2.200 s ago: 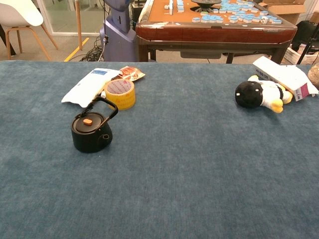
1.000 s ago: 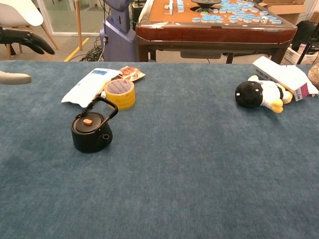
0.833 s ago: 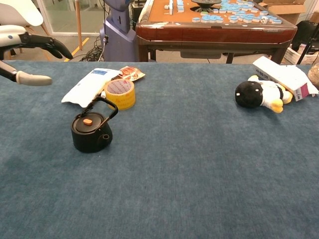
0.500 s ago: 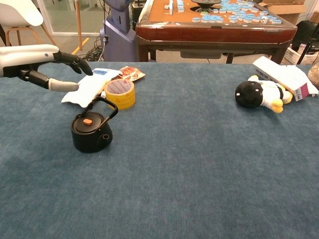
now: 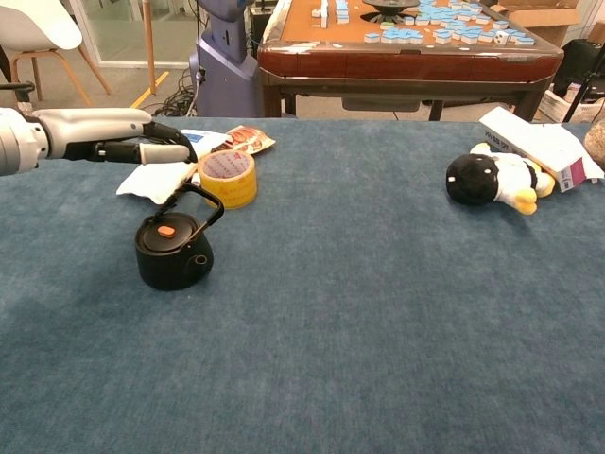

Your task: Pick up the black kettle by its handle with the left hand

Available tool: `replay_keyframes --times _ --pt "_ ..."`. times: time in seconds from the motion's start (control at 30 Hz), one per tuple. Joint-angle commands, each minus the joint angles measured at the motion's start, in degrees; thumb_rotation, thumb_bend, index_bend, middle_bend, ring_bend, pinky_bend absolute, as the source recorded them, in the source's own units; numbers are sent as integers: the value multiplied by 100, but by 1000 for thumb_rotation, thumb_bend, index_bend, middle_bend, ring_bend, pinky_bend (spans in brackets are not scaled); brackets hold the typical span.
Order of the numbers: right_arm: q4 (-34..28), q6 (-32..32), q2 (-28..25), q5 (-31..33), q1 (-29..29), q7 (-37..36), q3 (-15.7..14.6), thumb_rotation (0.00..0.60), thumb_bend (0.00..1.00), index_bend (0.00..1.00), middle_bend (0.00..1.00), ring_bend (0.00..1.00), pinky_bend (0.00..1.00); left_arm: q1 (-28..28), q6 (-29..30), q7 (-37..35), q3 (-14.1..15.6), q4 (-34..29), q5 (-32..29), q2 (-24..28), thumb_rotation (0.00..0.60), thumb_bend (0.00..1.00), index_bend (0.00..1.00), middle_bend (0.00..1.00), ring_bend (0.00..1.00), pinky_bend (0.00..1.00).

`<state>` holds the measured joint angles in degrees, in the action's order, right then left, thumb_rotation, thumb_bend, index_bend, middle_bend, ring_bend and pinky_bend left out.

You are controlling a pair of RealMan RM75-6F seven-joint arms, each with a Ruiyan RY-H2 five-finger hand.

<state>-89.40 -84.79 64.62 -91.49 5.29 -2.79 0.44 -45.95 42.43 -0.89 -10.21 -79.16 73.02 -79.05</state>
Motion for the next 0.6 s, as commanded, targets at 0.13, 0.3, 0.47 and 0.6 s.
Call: replay_keyframes --times 0.13,0.3,0.47,0.6 --pt "75 -35 10 16 -36 -86 -8 600 192 203 235 118 242 -164 -98 566 -12 140 -513 -252 19 152 212 191 153 0" --pt "142 -13 33 46 -46 -151 -12 600 193 204 235 118 242 -226 -103 836 23 85 -733 -297 0 144 255 216 153 0" --pt "190 -31 46 29 -56 -194 -17 600 193 203 235 118 242 -308 -170 926 33 54 -885 -376 0 136 279 236 153 0" --pt "242 -69 62 52 -97 -259 -23 600 193 203 235 118 242 -377 -211 990 54 69 -940 -438 0 132 284 247 153 0"
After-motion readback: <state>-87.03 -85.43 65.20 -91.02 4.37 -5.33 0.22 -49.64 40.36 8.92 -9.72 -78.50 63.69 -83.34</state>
